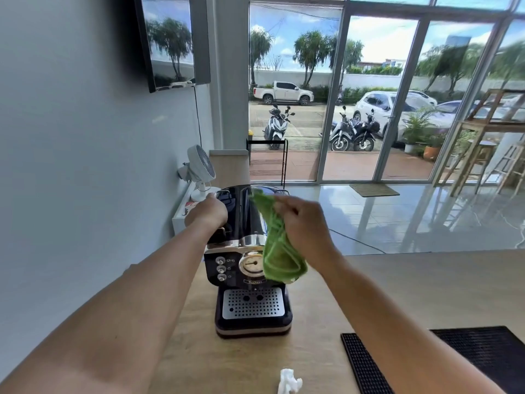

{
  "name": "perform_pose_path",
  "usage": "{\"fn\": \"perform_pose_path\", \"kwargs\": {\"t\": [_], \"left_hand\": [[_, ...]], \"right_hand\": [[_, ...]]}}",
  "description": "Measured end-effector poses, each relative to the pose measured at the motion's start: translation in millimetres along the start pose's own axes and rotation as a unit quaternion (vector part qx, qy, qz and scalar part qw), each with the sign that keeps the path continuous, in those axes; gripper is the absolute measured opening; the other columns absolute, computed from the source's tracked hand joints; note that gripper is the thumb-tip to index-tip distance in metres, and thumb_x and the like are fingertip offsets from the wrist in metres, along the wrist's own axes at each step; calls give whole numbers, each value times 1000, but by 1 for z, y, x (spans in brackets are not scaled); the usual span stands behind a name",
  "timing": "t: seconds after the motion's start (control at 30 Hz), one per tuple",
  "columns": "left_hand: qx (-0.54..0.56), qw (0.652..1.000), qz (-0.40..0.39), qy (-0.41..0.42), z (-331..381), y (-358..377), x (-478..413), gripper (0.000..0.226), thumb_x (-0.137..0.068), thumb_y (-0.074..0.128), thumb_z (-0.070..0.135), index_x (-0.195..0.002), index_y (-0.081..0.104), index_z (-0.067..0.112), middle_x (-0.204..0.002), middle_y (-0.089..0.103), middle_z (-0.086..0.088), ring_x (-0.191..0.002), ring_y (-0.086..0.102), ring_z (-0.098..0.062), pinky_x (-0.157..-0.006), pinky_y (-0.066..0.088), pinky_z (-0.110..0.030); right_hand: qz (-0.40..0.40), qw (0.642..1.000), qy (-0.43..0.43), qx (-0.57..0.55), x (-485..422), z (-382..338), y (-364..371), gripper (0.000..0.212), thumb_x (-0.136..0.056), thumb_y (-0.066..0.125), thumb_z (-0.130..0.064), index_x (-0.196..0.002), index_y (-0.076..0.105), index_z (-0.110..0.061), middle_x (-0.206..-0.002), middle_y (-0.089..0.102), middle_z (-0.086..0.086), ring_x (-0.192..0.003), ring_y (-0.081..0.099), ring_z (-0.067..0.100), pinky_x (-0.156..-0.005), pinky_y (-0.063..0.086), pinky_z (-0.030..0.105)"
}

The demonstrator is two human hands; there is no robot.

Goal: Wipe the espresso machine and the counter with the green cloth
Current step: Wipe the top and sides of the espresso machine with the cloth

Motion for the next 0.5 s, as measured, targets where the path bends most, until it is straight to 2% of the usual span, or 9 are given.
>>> {"fn": "perform_pose_path", "kwargs": {"t": [0.1,0.17,0.2,0.23,0.27,0.3,0.33,0.37,0.5], "left_hand": [[35,999,-8,13,-2,2,-4,57,-92,34,13,-147,27,25,-140,48,-14,-123,49,-36,-88,40,-39],[38,999,-14,23,-1,3,-7,57,-90,34,13,-145,31,23,-144,45,-9,-122,50,-35,-86,39,-38],[31,999,-16,31,-1,4,-11,57,-88,33,13,-145,33,22,-147,41,-5,-123,49,-35,-85,38,-38],[24,999,-20,33,-1,5,-13,57,-88,31,13,-144,34,21,-150,38,-2,-123,49,-34,-87,39,-38],[29,999,-23,32,-2,5,-14,56,-89,30,15,-144,35,21,-150,38,-2,-124,49,-33,-91,39,-38],[41,998,-22,32,-1,8,-17,53,-90,29,17,-143,35,20,-149,40,-3,-125,49,-33,-95,40,-39],[57,998,-20,32,-1,7,-15,50,-92,29,19,-142,36,20,-146,43,-5,-125,49,-33,-97,40,-40],[71,997,-14,32,-1,5,-14,47,-94,29,20,-141,37,20,-144,45,-7,-125,49,-33,-98,39,-40],[101,993,-11,53,1,7,-16,42,-98,30,11,-137,42,3,-147,39,-11,-132,42,-30,-104,34,-34]], "right_hand": [[72,997,11,-17,-74,3,-14,23,-96,55,-12,-109,73,-6,-82,71,11,-81,68,34,-76,58,46],[-3,996,59,60,-109,25,16,32,-98,51,-24,-106,70,1,-97,69,21,-86,63,32,-85,53,49],[-74,983,98,137,-115,42,41,43,-100,46,-35,-114,64,1,-109,64,23,-98,59,30,-94,48,50],[-145,955,126,226,-112,60,64,58,-101,38,-47,-128,55,2,-128,55,24,-117,51,32,-107,38,51],[-190,923,138,306,-108,72,82,72,-100,29,-56,-144,38,0,-150,34,26,-138,32,36,-116,22,52],[-201,905,135,351,-103,77,93,80,-99,23,-61,-154,18,-4,-161,8,23,-148,8,38,-119,7,52],[-192,903,131,362,-99,76,99,82,-98,20,-63,-156,3,-8,-162,-9,19,-149,-8,37,-119,0,51],[-180,907,121,361,-96,71,103,81,-98,18,-64,-156,-3,-11,-162,-14,16,-150,-11,35,-119,-1,50],[-222,918,29,328,-61,41,111,67,-100,17,-59,-157,13,-24,-165,0,8,-152,-2,26,-121,2,44]]}}
Point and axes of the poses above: each hand's wrist, its own x-axis away from the middle knuckle, its own y-axis out of the palm, z = x × y, the point moved 9 cm from there along -x, towards the middle knuckle
